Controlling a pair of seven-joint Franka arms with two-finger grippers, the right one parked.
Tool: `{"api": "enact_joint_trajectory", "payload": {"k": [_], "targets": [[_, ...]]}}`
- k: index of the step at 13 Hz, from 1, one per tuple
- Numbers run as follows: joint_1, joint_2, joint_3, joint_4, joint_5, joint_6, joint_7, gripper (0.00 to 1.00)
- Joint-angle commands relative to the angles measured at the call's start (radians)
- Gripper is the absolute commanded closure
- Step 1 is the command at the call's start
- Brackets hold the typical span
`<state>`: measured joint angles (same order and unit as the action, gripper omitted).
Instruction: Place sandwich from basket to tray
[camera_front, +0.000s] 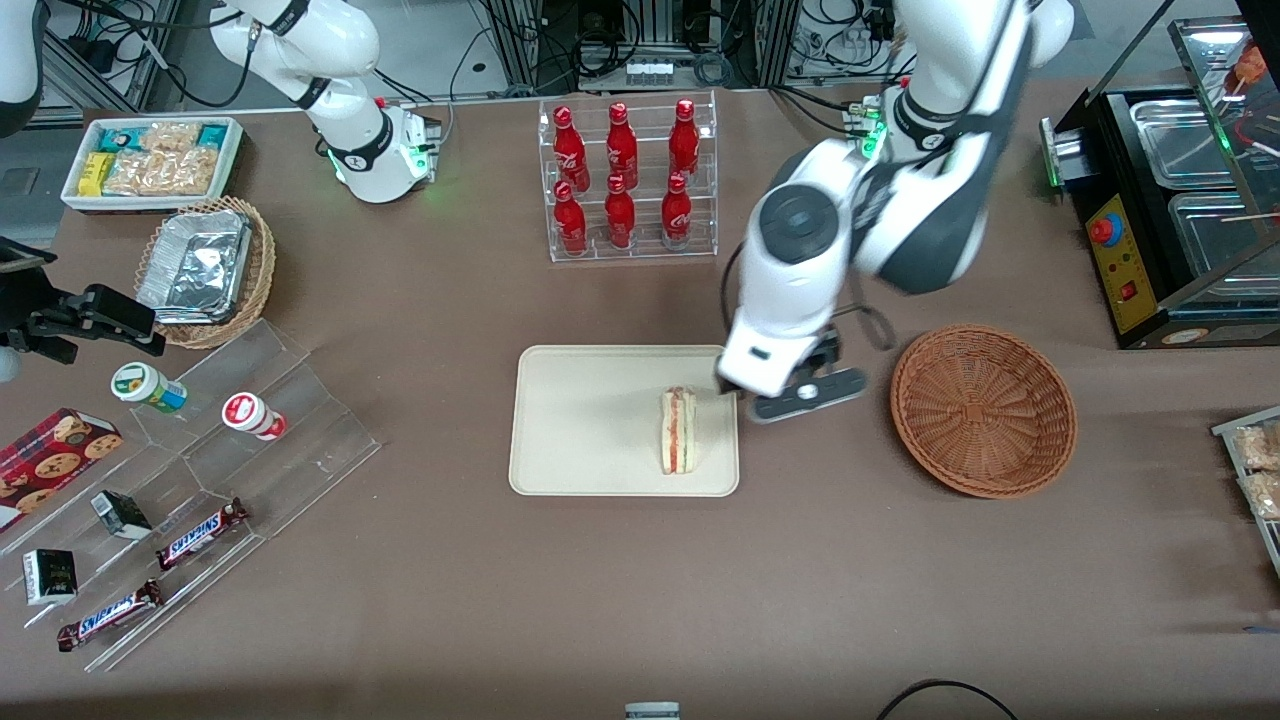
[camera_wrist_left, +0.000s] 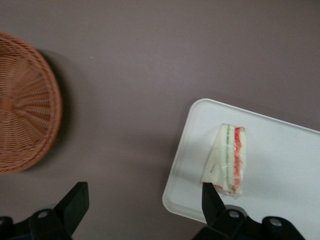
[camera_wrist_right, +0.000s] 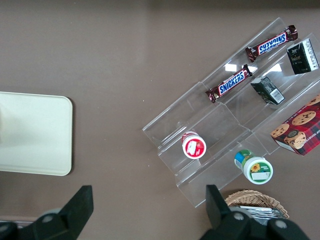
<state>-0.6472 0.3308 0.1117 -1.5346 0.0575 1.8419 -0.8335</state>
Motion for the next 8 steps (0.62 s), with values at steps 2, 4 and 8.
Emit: {"api": "enact_joint_trajectory", "payload": {"k": [2,4,8], "targets": [[0.134,-0.148,-0.012,-0.033,-0.004,-0.131,0.209,0.0],[0.205,-0.226,-0.01,-0.061,-0.019,-0.182,0.315,0.0],[0.326,-0.395,-0.01,-0.203,-0.073,-0.191,0.486,0.0]]}}
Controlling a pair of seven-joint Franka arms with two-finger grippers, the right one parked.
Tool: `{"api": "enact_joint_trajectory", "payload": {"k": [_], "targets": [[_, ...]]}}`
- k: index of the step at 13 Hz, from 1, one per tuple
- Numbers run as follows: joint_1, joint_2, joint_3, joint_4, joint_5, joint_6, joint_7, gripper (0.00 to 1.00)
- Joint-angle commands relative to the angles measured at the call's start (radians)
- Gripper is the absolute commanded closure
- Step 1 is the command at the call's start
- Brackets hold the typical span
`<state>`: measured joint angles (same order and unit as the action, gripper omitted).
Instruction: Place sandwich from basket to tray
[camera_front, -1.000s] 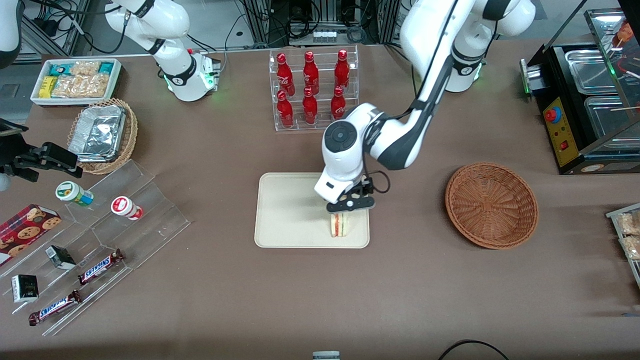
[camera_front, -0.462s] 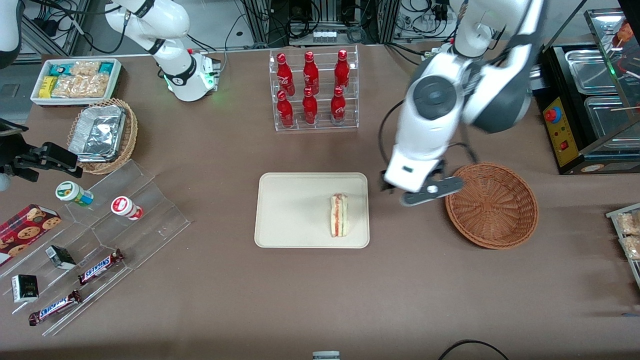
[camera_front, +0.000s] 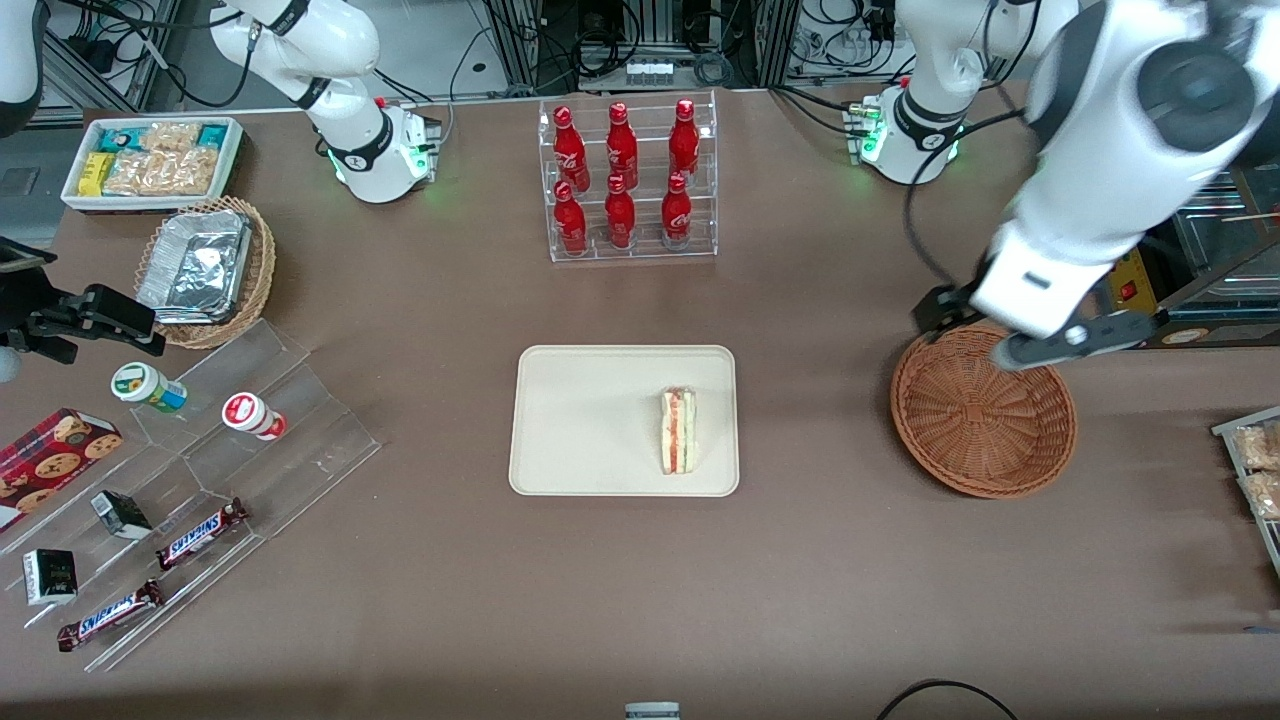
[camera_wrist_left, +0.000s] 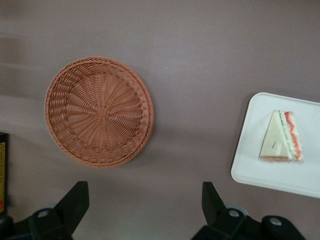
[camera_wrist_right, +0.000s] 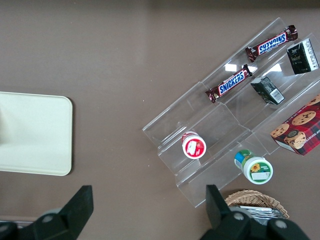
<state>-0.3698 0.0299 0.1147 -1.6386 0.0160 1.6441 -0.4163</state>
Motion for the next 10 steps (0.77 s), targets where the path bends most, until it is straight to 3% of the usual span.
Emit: {"api": "enact_joint_trajectory", "payload": {"k": [1,5,7,10], "targets": [[0.101,-0.122,-0.02,-0.118,-0.059,0.005,0.123,0.0],[0.244,-0.176,-0.052,-0.121,-0.087,-0.058,0.29,0.0],[0.333,-0.182,-0.114,-0.09,-0.084,-0.075,0.292,0.0],[0.387,-0.183,-0.127,-0.072,-0.07,-0.119,0.294,0.0]]}}
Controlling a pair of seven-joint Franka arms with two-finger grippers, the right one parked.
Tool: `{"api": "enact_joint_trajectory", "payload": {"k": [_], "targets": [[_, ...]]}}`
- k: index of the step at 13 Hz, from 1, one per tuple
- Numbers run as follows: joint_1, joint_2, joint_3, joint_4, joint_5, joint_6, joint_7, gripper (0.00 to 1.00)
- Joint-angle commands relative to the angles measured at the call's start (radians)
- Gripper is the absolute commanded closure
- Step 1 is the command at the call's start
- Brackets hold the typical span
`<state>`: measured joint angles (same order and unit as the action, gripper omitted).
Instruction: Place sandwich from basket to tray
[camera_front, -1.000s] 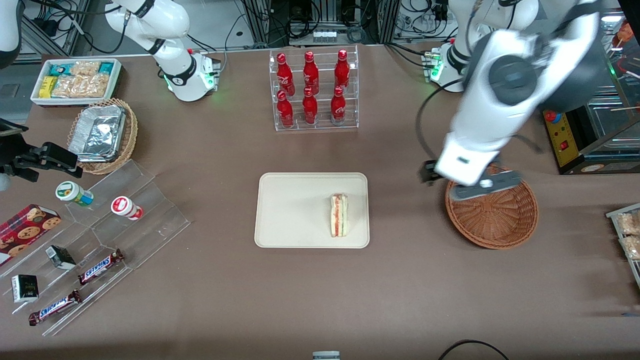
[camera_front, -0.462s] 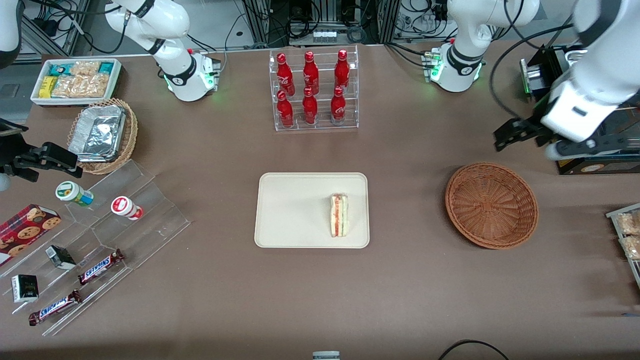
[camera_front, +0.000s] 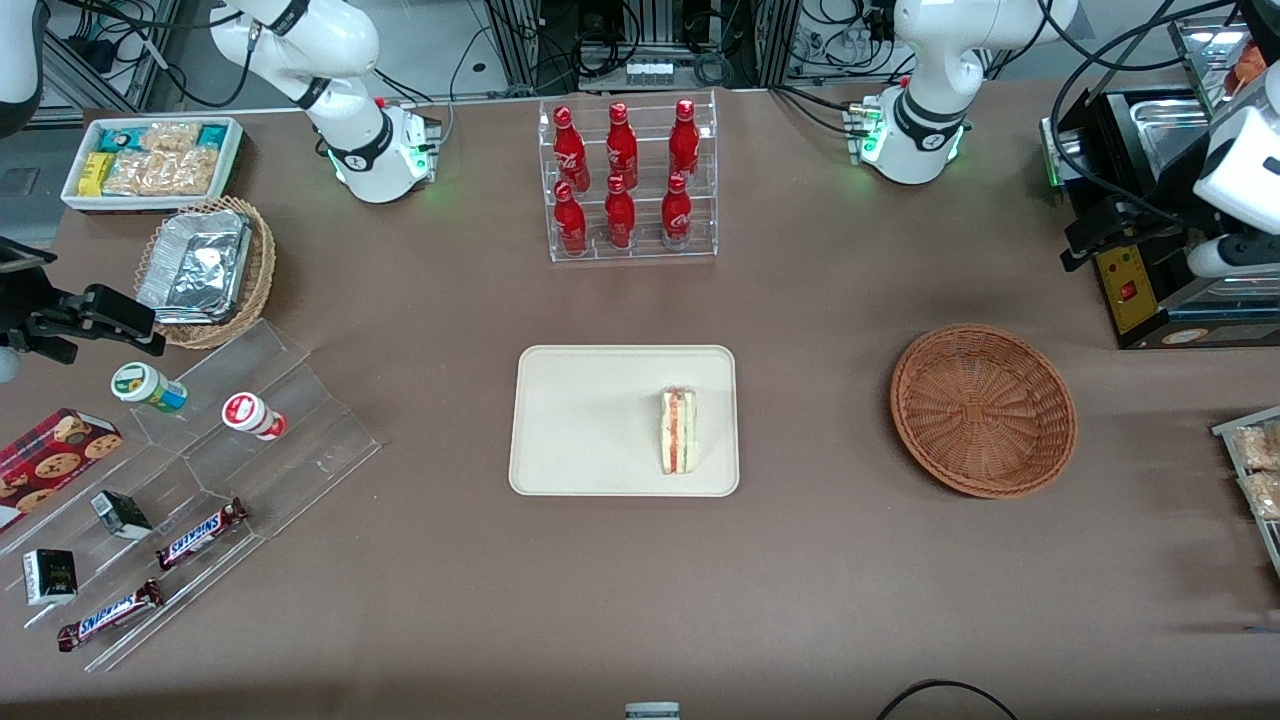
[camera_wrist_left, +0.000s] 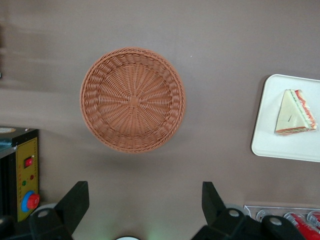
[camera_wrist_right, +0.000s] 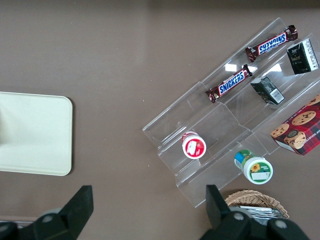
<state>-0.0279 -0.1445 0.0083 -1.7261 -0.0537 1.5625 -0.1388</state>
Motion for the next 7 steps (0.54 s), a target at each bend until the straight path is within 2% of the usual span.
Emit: {"api": "enact_joint_trajectory", "payload": {"k": [1,4,7], "targets": [[0.048,-0.009,-0.018,0.016,0.003,-0.039,0.018,0.0],[0.046,0.002,-0.021,0.029,0.072,-0.039,0.014,0.0],[0.045,0.022,-0.016,0.074,0.061,-0.039,0.011,0.0]]}}
